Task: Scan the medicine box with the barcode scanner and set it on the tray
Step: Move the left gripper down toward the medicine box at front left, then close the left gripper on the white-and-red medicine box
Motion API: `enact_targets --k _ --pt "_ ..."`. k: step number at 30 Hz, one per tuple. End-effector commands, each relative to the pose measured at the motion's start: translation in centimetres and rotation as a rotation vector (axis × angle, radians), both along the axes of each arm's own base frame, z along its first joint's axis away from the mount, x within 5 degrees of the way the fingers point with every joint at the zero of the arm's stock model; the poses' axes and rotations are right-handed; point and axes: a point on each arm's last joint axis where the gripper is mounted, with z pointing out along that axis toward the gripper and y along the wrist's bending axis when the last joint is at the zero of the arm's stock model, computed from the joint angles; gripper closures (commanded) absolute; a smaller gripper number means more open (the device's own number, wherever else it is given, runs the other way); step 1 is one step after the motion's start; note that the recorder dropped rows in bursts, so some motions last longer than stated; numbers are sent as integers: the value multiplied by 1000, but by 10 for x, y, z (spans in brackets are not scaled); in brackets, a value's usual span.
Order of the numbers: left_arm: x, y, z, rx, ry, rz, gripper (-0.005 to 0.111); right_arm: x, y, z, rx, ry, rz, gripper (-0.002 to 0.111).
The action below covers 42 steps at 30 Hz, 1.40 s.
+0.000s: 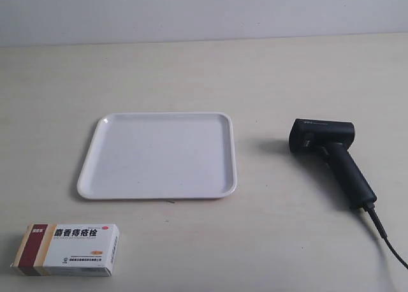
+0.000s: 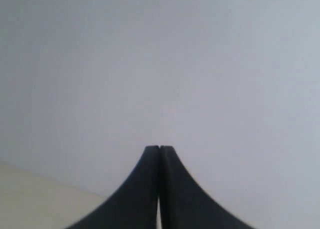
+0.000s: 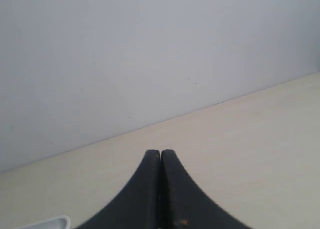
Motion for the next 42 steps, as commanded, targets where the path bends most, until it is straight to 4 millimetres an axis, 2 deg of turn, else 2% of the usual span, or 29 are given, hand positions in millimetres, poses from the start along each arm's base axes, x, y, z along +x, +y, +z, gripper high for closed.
enact_targets --k 1,4,6,7,9,11,14,18,23,28,31,36,39,40,42 --pt "19 -2 41 137 256 -3 107 0 0 0 14 -12 -7 108" --pt "48 -8 42 225 593 -101 107 0 0 0 14 -12 -7 108" --pt "68 -23 35 341 739 -303 107 0 0 0 14 -12 -7 108" --pt "75 -34 31 368 764 -436 107 0 0 0 15 -9 -6 108" --pt "86 -59 19 537 738 -750 107 0 0 0 17 -6 -5 108" --pt "94 -77 7 683 683 -966 107 0 0 0 17 -6 -5 108" --pt "108 -93 -18 764 739 -1111 107 0 0 0 17 -6 -5 108" --pt "120 -109 -53 853 879 -1215 107 0 0 0 15 -6 -5 108" --pt "119 -129 -81 937 962 -1317 107 0 0 0 15 -6 -5 108" --pt "111 -136 -85 1169 906 -1334 107 0 0 0 21 -5 -4 108" --pt "105 -137 -85 1145 935 -1394 107 0 0 0 21 -5 -4 108" --pt "105 -139 -84 1095 940 -1392 107 0 0 0 21 -5 -4 108" --pt "104 -128 -89 1294 950 -1414 105 0 0 -1 20 -1 -3 108" --pt "105 -123 -91 1365 979 -1394 102 0 0 -1 20 3 -2 108" --pt "108 -113 -93 1386 1115 -1280 92 0 0 -1 20 3 -2 108"
